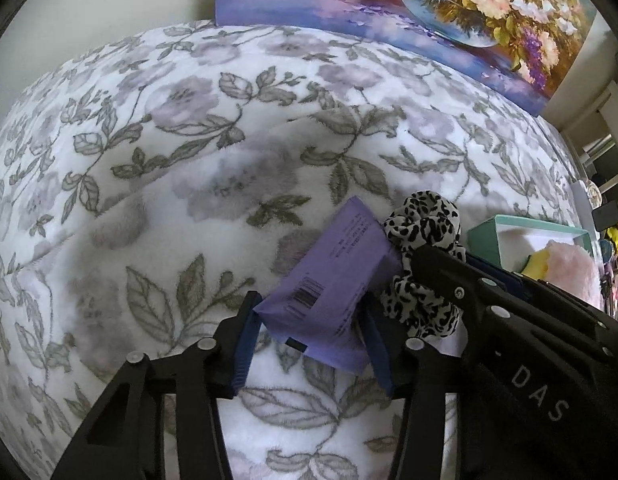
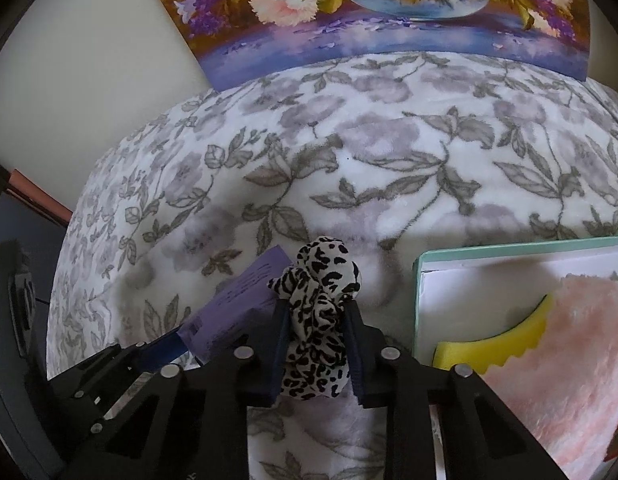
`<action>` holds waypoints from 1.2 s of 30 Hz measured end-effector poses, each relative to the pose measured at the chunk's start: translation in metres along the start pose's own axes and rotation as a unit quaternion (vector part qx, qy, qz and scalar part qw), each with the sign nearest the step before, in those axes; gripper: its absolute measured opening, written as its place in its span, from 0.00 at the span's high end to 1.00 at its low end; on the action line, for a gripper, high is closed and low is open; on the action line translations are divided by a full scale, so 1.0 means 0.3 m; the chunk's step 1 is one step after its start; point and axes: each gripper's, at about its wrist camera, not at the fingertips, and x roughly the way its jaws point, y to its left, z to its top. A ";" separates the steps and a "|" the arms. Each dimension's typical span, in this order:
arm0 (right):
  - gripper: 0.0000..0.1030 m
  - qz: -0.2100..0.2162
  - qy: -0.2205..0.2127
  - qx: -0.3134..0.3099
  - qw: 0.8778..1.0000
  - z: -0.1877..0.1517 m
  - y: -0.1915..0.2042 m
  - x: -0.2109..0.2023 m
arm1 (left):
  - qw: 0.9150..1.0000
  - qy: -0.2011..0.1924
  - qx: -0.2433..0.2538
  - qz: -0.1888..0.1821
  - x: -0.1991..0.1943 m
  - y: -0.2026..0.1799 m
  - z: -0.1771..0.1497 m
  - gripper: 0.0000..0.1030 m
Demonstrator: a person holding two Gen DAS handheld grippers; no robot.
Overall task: Organize soft objects
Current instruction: 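Carry purple packet with left tool and leopard scrunchie with right tool over tray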
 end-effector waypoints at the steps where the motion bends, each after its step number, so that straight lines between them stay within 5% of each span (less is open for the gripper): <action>1: 0.78 0.000 0.000 -0.001 1.000 0.001 0.001 -0.001 | 1.000 -0.001 0.000 -0.001 -0.001 -0.003 0.002 0.53; 18: 0.80 0.002 -0.036 -0.004 0.999 -0.039 0.001 -0.202 | 0.999 -0.030 -0.035 0.011 -0.155 0.045 -0.045 0.56; 36: 0.80 -0.034 -0.060 0.030 0.997 -0.239 -0.142 -0.516 | 0.996 -0.085 -0.017 0.011 -0.431 -0.099 -0.215 0.55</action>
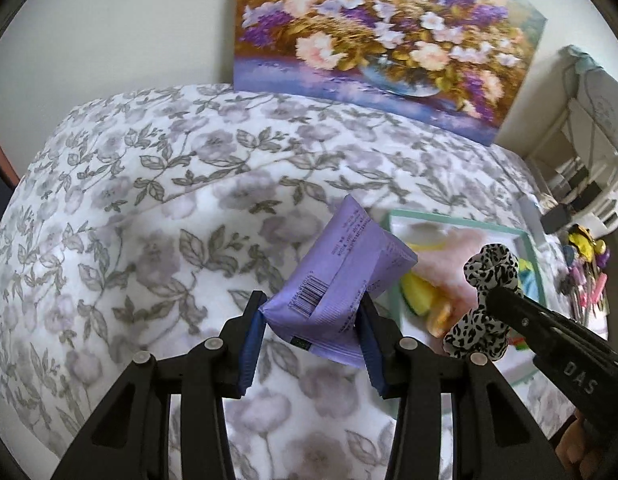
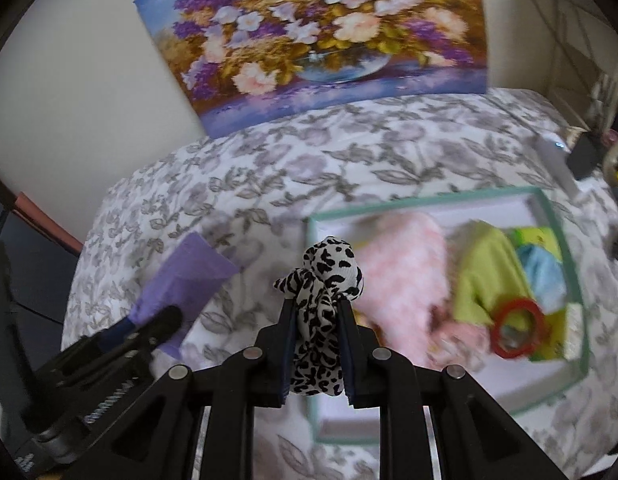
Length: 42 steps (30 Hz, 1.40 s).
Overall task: Organize soft objects
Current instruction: 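Carry purple packet with left tool and leopard scrunchie with right tool over tray, then open left tool over the tray while right tool releases the leopard scrunchie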
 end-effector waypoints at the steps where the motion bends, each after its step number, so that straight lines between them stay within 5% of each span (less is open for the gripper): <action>1: 0.80 -0.006 -0.001 0.000 1.000 -0.010 -0.011 -0.012 | 1.000 -0.002 0.002 -0.004 -0.014 -0.014 -0.015 0.55; 10: 0.80 -0.038 0.012 0.031 0.999 -0.080 -0.162 -0.067 | 0.999 -0.003 0.038 -0.017 -0.046 -0.155 -0.091 0.55; 23: 0.78 -0.083 0.054 0.076 0.992 -0.112 -0.391 -0.028 | 0.990 0.069 0.117 -0.046 0.083 -0.429 -0.198 0.54; 38: 0.78 -0.078 0.106 0.077 0.988 -0.147 -0.429 0.111 | 0.985 0.132 0.089 -0.062 0.231 -0.423 -0.231 0.53; 42: 0.75 -0.086 0.103 0.071 0.988 -0.143 -0.419 0.098 | 0.985 0.136 0.091 -0.061 0.219 -0.425 -0.233 0.46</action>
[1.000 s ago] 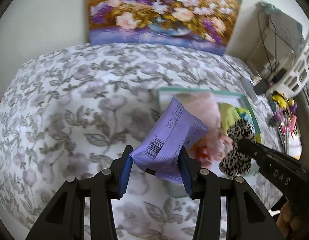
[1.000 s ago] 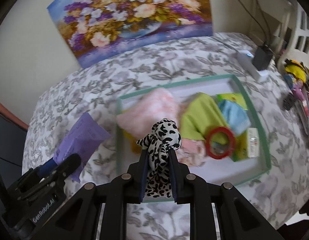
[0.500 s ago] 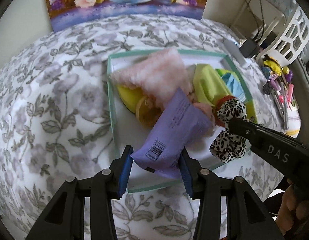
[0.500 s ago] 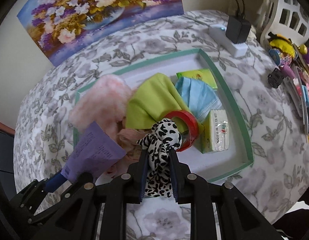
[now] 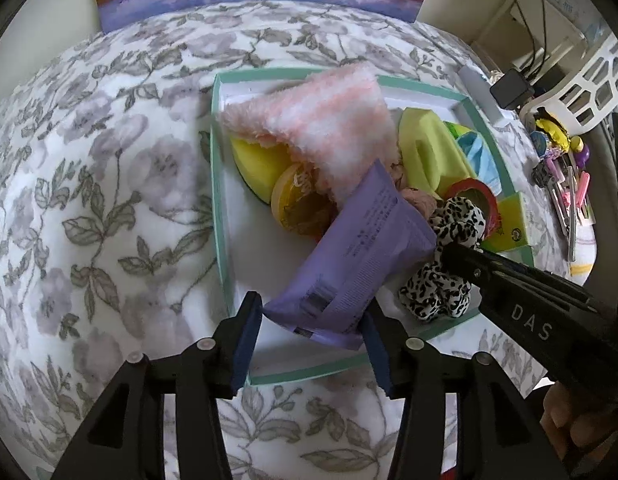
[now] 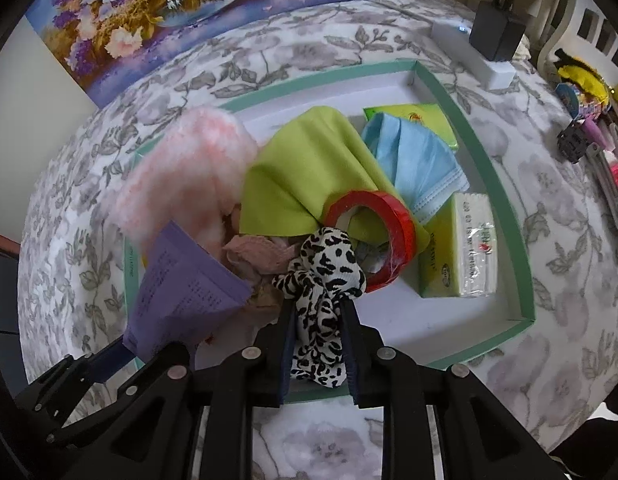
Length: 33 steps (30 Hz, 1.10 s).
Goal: Organize soft objects
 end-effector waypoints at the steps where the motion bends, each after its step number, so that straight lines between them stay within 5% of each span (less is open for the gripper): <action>1: 0.74 -0.003 -0.002 -0.002 1.000 0.003 0.003 -0.006 | 1.000 -0.003 0.003 0.001 -0.012 -0.003 -0.002 0.42; 14: 0.49 -0.006 -0.020 -0.002 1.000 0.011 0.025 -0.080 | 0.999 -0.040 -0.021 0.018 -0.135 0.080 0.010 0.34; 16: 0.39 -0.005 -0.016 -0.007 1.000 0.007 0.031 -0.079 | 0.998 -0.044 -0.038 0.019 -0.141 0.114 0.011 0.05; 22: 0.00 -0.012 -0.018 -0.025 0.999 -0.016 0.060 -0.078 | 0.993 -0.062 -0.083 0.049 -0.143 0.199 0.006 0.04; 33: 0.00 -0.034 -0.028 -0.040 0.998 -0.089 0.085 -0.108 | 0.989 -0.065 -0.110 0.077 -0.167 0.283 -0.045 0.04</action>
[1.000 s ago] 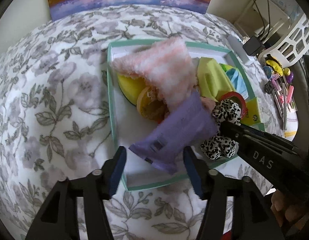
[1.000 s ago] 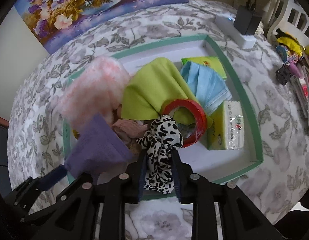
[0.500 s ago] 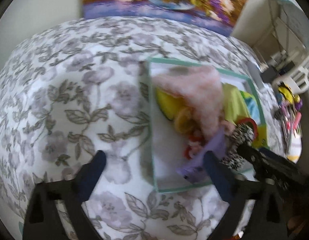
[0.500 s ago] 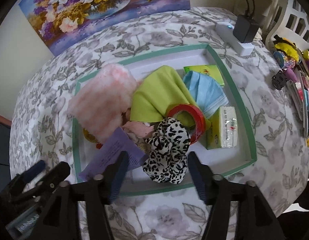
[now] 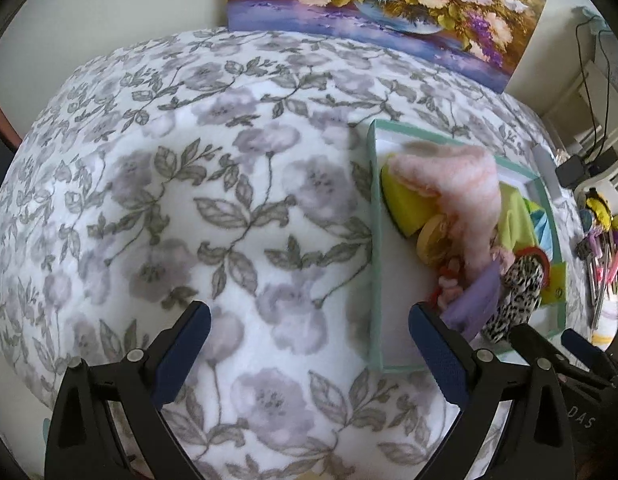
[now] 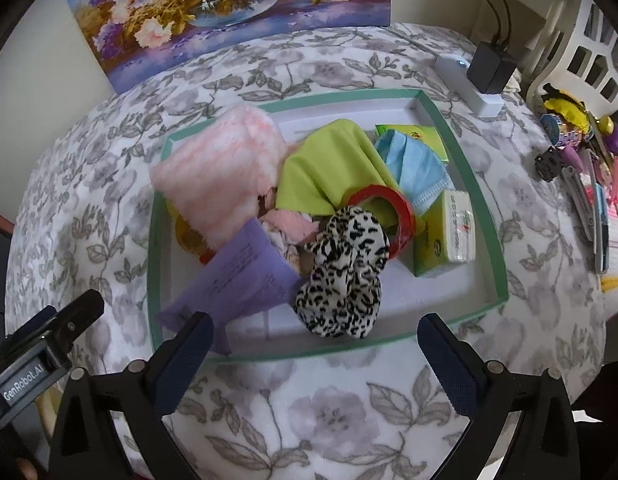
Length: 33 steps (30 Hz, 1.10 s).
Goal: Organize soft objects
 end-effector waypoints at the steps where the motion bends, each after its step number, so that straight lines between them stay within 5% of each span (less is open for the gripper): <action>1: 0.00 -0.001 -0.001 -0.001 1.000 -0.010 0.002 -0.005 | 1.000 0.003 0.002 0.002 -0.001 0.005 -0.007 0.04; 33: 0.00 -0.010 -0.023 -0.012 1.000 -0.143 0.011 -0.085 | 0.994 -0.023 0.028 0.101 -0.090 0.068 -0.148 0.04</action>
